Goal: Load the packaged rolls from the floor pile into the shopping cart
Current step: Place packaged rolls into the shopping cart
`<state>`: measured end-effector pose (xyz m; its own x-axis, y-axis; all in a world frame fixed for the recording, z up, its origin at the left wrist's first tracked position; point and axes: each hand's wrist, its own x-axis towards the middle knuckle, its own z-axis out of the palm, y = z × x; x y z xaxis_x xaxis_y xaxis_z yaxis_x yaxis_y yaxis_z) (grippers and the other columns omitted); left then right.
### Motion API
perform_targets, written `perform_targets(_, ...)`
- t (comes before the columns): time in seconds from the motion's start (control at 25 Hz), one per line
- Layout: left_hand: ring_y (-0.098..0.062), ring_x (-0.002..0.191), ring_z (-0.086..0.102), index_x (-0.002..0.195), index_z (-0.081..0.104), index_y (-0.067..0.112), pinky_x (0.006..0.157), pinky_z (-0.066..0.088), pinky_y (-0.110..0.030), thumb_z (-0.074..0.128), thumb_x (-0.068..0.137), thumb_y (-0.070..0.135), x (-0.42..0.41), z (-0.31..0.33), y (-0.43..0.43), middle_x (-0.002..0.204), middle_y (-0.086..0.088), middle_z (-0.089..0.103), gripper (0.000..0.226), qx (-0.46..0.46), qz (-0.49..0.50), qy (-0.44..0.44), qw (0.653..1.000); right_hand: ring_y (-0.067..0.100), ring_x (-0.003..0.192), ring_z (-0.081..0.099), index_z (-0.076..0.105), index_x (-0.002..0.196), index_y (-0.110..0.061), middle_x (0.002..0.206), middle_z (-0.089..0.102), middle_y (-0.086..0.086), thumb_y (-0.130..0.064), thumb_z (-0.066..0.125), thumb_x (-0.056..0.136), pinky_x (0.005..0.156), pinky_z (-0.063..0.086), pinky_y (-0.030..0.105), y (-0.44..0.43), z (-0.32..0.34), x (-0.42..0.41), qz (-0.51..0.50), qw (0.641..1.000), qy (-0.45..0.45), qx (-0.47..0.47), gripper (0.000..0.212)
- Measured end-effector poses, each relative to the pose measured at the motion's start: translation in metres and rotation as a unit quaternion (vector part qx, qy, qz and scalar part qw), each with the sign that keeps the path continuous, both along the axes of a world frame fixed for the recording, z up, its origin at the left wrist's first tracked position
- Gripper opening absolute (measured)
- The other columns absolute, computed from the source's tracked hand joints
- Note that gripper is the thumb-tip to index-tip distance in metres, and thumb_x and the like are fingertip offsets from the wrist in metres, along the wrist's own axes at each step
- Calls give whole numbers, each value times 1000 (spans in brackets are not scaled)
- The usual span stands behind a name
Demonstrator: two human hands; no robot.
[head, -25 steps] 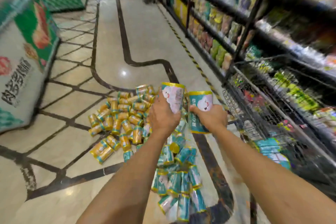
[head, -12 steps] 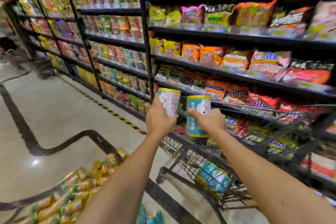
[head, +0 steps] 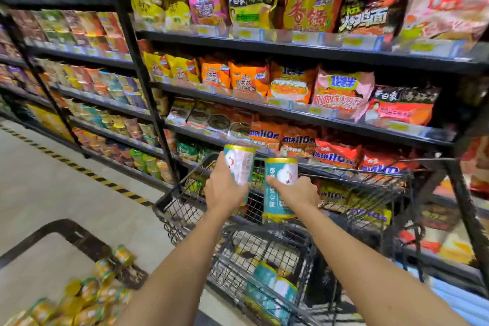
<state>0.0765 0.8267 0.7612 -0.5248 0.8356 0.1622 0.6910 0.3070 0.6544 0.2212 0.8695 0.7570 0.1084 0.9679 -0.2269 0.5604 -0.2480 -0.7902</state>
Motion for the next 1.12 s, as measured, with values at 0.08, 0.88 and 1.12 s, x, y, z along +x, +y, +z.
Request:
perform_targets(0.08, -35, 111, 58, 144, 23, 19, 87, 45, -39, 74, 75, 34, -4, -15, 23, 124, -11, 60, 86, -28, -4, -1, 1000, 25, 81, 53, 46, 75, -12, 85, 54, 5, -66, 66, 73, 63, 37, 30, 22, -13, -4, 3, 1000, -16, -14, 58)
perform_targets(0.88, -36, 107, 60, 140, 23, 10, 81, 47, -37, 67, 79, 39, -109, -295, 103, 114, -13, 63, 81, -424, -156, 10, 892, 27, 117, 57, 56, 124, -7, 127, 59, 11, -63, 62, 79, 91, 46, 32, 53, -303, -128, -121, 899, -65, -415, 71)
perform_targets(1.12, -36, 106, 60, 134, 35, 10, 83, 47, -40, 60, 86, 44, -107, -343, 89, 117, -16, 61, 64, -463, -187, -40, 866, 23, 98, 61, 63, 90, -15, 105, 62, 9, -61, 59, 82, 79, 47, 31, 40, -351, -146, -113, 872, -97, -467, 47)
